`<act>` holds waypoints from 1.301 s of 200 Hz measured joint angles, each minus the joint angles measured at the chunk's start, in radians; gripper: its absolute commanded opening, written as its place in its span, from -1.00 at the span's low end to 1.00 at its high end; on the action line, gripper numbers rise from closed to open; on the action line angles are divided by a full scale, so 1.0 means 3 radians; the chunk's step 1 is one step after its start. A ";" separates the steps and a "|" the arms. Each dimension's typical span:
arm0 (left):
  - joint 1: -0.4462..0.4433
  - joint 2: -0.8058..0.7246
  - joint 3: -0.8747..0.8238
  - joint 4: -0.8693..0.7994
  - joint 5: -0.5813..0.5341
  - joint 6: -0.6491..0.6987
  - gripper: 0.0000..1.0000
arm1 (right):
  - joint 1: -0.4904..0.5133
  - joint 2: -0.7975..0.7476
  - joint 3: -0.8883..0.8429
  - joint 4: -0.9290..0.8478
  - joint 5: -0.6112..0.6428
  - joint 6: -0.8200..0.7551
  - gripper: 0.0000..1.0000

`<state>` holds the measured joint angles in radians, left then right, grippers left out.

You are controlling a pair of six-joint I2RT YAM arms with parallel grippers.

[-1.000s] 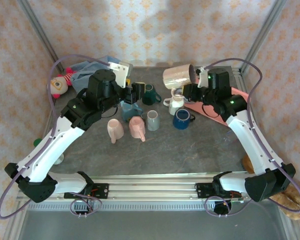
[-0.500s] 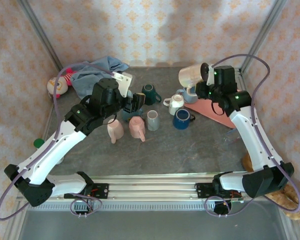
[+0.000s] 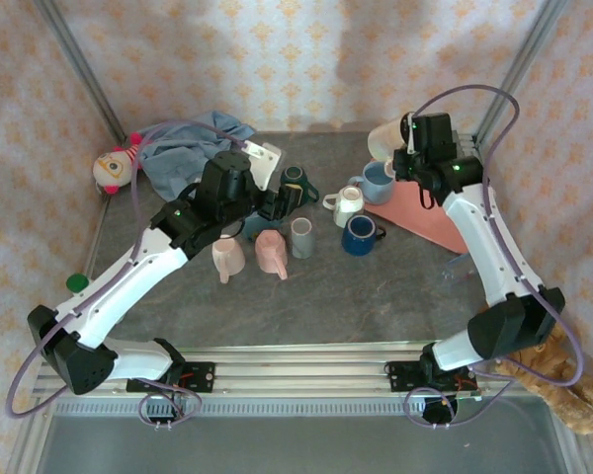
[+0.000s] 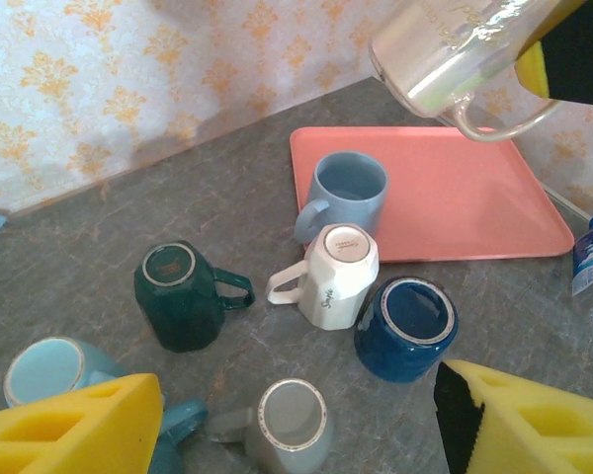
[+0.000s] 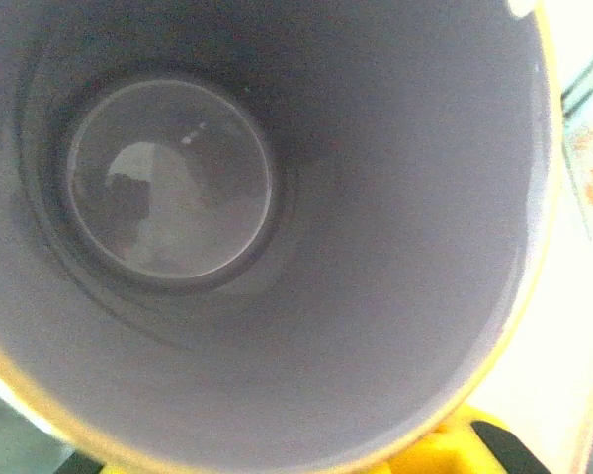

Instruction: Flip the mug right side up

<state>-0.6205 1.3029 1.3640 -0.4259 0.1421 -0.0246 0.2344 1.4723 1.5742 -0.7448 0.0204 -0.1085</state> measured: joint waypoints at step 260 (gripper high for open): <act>0.0000 0.0846 0.0384 0.0112 -0.0158 -0.0084 0.49 | -0.0502 0.2547 0.1872 -0.0259 0.0829 -0.0868 -1.00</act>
<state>-0.6205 1.5566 1.4792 -0.3923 0.0948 -0.0498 0.0837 2.2364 2.1357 -0.8227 0.2691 -0.3691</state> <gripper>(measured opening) 0.745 0.197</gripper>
